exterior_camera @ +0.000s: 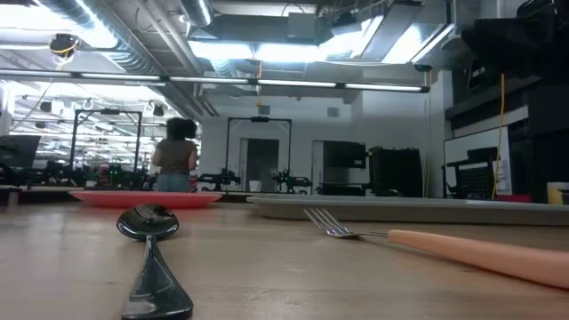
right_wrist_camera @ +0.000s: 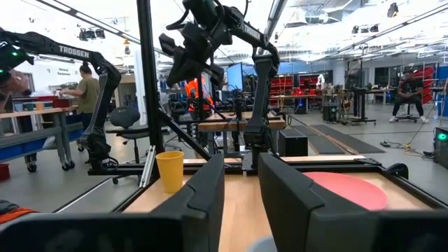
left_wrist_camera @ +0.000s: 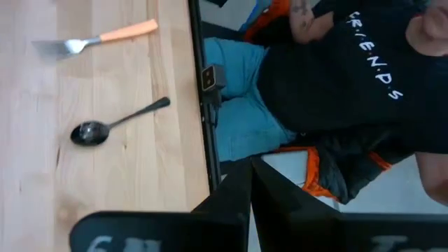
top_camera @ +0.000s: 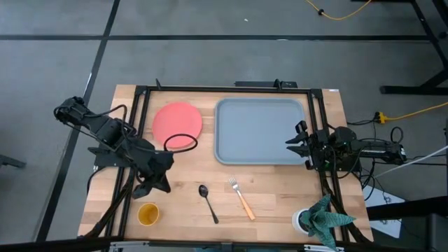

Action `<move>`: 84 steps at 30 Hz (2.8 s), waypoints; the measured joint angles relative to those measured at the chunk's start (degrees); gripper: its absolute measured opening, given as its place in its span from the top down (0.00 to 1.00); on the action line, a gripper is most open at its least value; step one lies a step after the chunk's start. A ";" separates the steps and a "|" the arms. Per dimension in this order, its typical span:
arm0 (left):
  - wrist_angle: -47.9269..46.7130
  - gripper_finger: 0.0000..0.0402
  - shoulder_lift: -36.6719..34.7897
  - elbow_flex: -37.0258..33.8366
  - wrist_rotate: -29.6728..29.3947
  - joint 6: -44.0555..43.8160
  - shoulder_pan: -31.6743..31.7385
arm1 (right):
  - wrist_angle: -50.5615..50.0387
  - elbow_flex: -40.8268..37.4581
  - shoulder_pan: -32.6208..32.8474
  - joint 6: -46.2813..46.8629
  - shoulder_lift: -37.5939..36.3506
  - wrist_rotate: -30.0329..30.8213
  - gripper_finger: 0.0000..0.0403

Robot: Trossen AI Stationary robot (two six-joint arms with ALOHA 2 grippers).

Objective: Pick and place plate/cup/fork/spoon on tray
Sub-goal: Put the yellow cup on the top left corner of the gray tray

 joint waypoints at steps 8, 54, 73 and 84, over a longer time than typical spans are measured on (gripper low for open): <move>0.62 1.00 0.00 0.00 -8.57 2.76 0.01 | 0.02 0.00 0.00 0.00 0.00 0.00 0.77; 33.54 0.79 6.73 -0.02 0.65 35.57 2.12 | 0.00 -0.02 0.02 0.05 0.00 -0.52 0.77; 32.55 0.79 7.04 -0.02 14.99 45.52 -5.39 | 0.00 -0.01 0.02 0.07 0.00 -0.55 0.77; 27.84 0.79 8.44 -0.05 14.92 46.24 -9.09 | 0.00 -0.02 0.02 0.07 0.00 -0.50 0.77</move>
